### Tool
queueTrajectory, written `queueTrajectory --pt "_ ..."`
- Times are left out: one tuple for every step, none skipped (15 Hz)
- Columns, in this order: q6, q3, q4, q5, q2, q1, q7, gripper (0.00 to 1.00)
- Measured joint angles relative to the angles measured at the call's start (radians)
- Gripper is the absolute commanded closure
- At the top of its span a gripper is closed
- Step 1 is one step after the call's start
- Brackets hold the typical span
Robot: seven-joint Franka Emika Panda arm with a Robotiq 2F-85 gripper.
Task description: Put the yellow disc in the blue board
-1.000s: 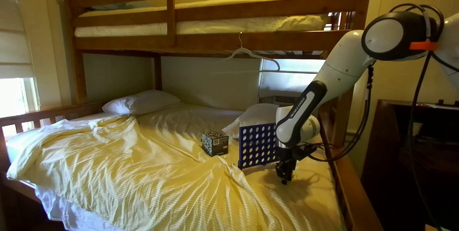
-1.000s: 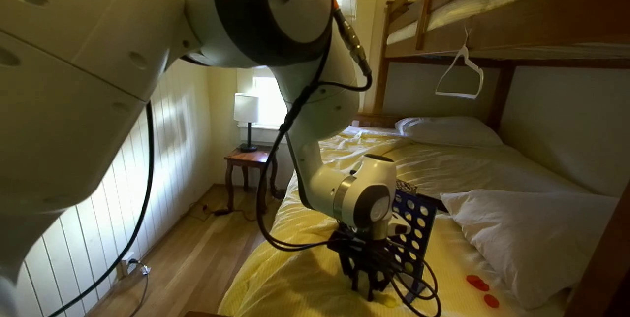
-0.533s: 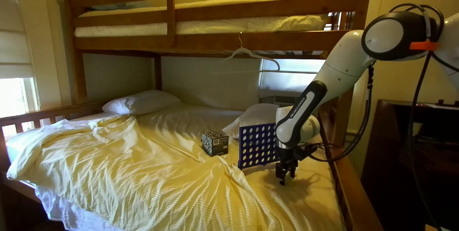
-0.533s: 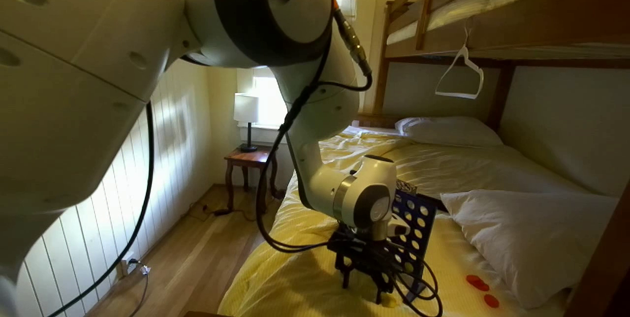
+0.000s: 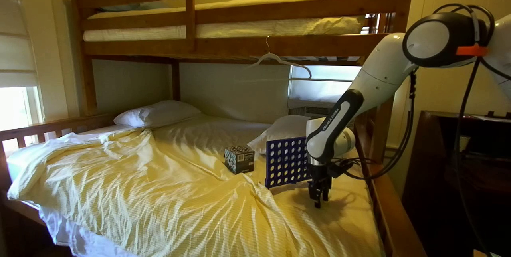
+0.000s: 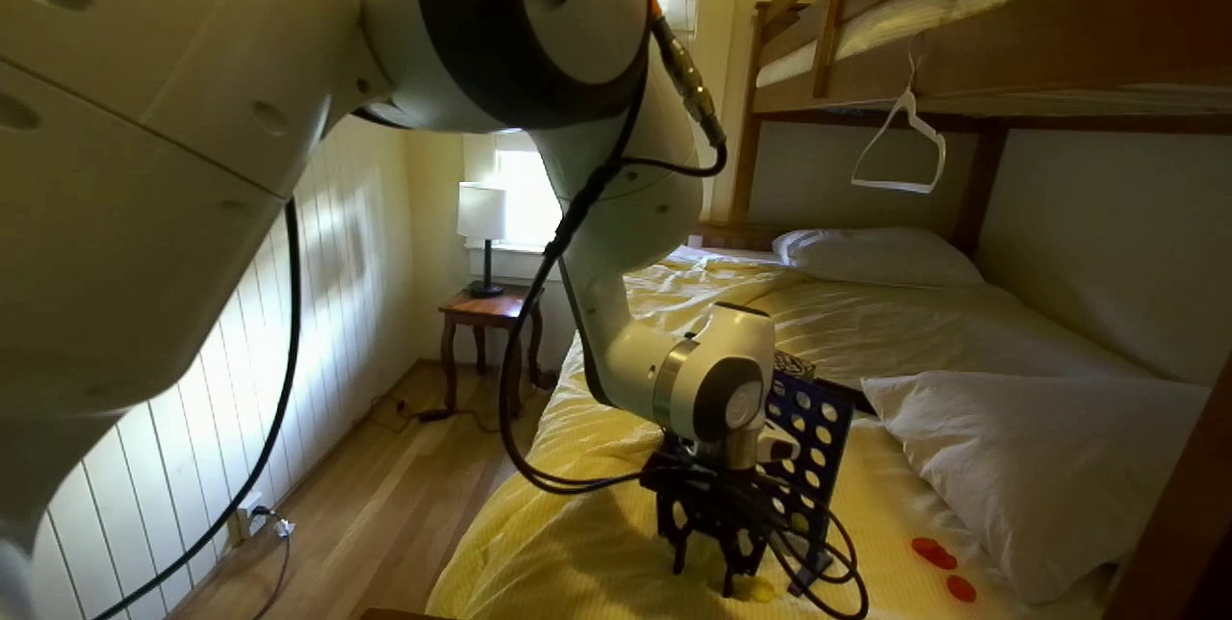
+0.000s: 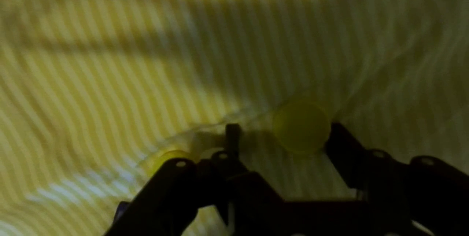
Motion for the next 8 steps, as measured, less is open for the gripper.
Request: queueTrajectory --pt "-0.004 0.000 0.002 0.000 0.000 0.000 -0.001 0.73" --pt "-0.006 0.000 0.005 0.000 0.000 0.000 -0.002 0.79" --pt "-0.009 0.000 0.007 0.000 -0.001 0.000 -0.002 0.87" --pt "-0.012 0.000 0.009 0.000 -0.001 0.000 -0.002 0.90" --pt "-0.014 0.000 0.011 0.000 -0.001 0.000 -0.002 0.90" --pt "-0.017 0.000 0.012 0.000 -0.001 0.000 -0.002 0.90" --pt "-0.018 0.000 0.012 0.000 -0.001 0.000 -0.002 0.90" --pt "-0.018 0.000 0.012 0.000 -0.001 0.000 -0.003 0.90"
